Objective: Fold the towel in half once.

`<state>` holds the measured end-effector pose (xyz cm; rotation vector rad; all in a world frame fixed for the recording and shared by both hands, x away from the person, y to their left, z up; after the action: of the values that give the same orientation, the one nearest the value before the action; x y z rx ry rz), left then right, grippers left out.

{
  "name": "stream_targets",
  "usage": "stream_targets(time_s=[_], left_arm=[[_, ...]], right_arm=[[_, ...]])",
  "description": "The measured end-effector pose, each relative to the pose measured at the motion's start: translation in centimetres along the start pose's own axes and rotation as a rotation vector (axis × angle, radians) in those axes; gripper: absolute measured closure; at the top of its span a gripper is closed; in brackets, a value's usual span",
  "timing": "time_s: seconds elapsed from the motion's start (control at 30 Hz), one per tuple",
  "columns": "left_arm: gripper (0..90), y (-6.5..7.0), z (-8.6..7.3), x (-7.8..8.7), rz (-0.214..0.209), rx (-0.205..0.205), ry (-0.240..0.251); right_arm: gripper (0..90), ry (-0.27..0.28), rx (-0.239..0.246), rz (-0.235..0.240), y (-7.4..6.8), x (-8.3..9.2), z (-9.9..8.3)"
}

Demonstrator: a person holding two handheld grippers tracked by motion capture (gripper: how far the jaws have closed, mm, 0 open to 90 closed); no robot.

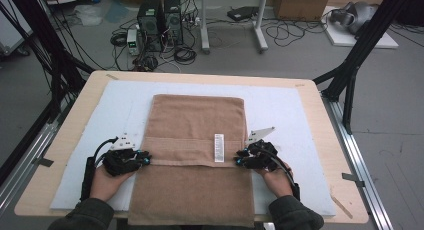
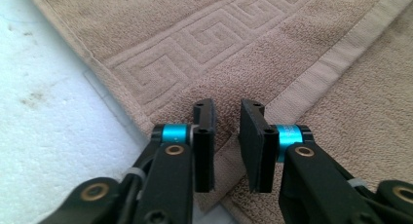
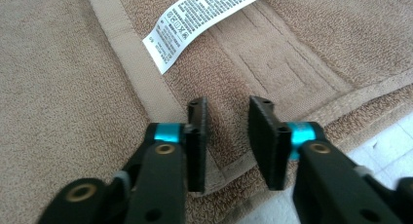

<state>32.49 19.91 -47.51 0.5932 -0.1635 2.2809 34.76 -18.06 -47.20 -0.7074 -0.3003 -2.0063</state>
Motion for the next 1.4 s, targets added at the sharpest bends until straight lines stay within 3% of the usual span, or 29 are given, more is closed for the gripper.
stream_targets(time_s=[0.07,0.2,0.43,0.63,0.67,0.77,0.83,0.87,0.93,1.0,1.2,1.3,1.4], left_arm=[[83.8,0.1,0.1,-0.1,0.003,-0.008,-0.002],[86.1,0.0,0.2,0.0,-0.002,-0.002,-0.004],[88.2,-0.2,0.5,0.5,-0.008,0.017,0.019],[88.0,0.0,0.8,1.0,-0.026,0.001,0.04],[86.1,0.1,0.7,1.0,-0.032,0.003,0.04],[58.9,0.2,0.5,0.6,-0.042,0.013,0.018],[49.3,0.2,0.4,0.3,-0.06,0.037,0.001],[46.9,0.1,0.4,0.1,-0.046,0.035,-0.004],[50.0,0.0,0.2,-0.2,-0.034,0.021,-0.02],[60.1,0.0,0.2,-0.3,-0.006,-0.011,-0.021],[76.3,-0.3,0.4,-0.4,-0.001,0.012,-0.024],[84.2,-0.1,0.5,-0.5,0.001,-0.016,-0.028],[85.4,-0.2,0.7,-0.2,-0.006,0.008,-0.018]], right_arm=[[78.4,-0.003,0.007,0.0,0.1,0.0,0.1],[84.3,0.0,-0.003,0.017,0.3,0.1,0.2],[85.3,0.002,0.001,0.018,0.4,0.7,0.9],[85.3,0.015,0.005,0.023,0.5,1.4,1.4],[85.3,0.009,0.005,0.018,0.6,1.4,1.4],[82.9,-0.005,-0.003,0.028,0.6,1.1,1.0],[71.7,-0.009,-0.022,0.053,0.5,0.8,0.8],[69.4,-0.009,-0.034,0.07,0.4,0.6,0.7],[66.4,-0.022,-0.024,0.069,0.2,0.2,0.5],[67.1,-0.029,-0.014,0.063,0.1,-0.2,0.4],[82.8,-0.03,-0.03,0.063,0.5,-0.3,0.4],[85.7,-0.033,-0.035,0.074,0.7,-0.3,0.5],[86.3,-0.039,-0.022,0.073,0.7,-0.1,0.8]])
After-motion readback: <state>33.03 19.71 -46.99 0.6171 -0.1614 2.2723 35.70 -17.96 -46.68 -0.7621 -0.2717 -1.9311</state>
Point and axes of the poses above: each handheld gripper's, and its own axes: x roughly backward along the jaws, z roughly out of its top, y roughly to its right, the point moved 5 cm from there along -x, roughly forward along the jaws, and after that the axes turned 12 degrees about y, right-handed, at the moved point
